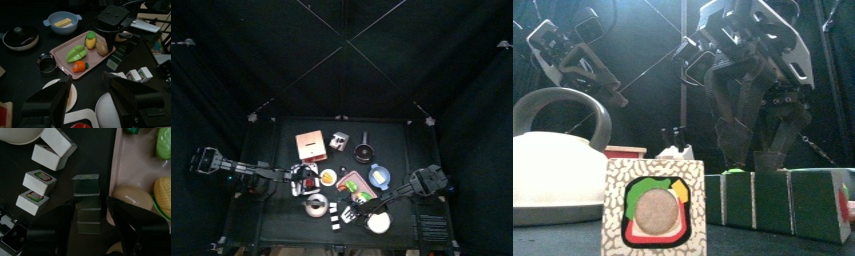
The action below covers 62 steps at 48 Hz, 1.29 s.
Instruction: Move knife holder closer
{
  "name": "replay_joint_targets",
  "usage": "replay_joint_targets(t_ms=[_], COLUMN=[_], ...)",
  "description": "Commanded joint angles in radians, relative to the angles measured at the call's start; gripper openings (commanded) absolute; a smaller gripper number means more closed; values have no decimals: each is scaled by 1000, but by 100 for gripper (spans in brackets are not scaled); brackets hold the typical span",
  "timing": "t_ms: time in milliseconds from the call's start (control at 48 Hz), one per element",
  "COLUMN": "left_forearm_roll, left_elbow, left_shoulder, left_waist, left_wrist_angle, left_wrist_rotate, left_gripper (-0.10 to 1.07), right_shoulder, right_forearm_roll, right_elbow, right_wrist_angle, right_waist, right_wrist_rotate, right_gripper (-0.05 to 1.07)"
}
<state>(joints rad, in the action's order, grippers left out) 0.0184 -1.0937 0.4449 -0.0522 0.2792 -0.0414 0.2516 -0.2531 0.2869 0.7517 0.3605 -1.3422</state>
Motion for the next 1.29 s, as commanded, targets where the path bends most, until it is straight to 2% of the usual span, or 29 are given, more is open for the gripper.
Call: replay_joint_targets(t_ms=[0, 167, 333, 438, 667, 792, 938, 1062, 1271], left_forearm_roll=[0, -2, 2, 2, 9, 11, 12, 25, 152], left_elbow=[12, -2, -31, -49, -114, -132, -152, -150, -94], left_shoulder=[3, 29, 106, 158, 229, 256, 291, 305, 313], left_waist=[0, 2, 0, -2, -2, 3, 3, 25, 107], left_wrist_angle=[9, -11, -104, -153, -181, -181, -172, -160, -175], left_wrist_rotate=[2, 2, 0, -2, -2, 0, -3, -3, -2], left_gripper=[89, 89, 89, 89, 89, 89, 89, 89, 88], right_shoulder=[-58, -109, -146, -164, -192, -193, -195, -193, -175], right_forearm_roll=[-25, -112, -229, -291, -397, -431, -428, -426, -439], right_elbow=[8, 34, 66, 89, 124, 118, 83, 51, 51], right_wrist_angle=[-11, -43, -109, -192, -416, -471, -460, -402, -249], right_waist=[-2, -6, -37, -83, -206, -276, -333, -362, -400], right_wrist_rotate=[3, 2, 2, 2, 0, -2, -6, -5, 0], right_gripper=[87, 87, 87, 87, 87, 87, 87, 87, 87])
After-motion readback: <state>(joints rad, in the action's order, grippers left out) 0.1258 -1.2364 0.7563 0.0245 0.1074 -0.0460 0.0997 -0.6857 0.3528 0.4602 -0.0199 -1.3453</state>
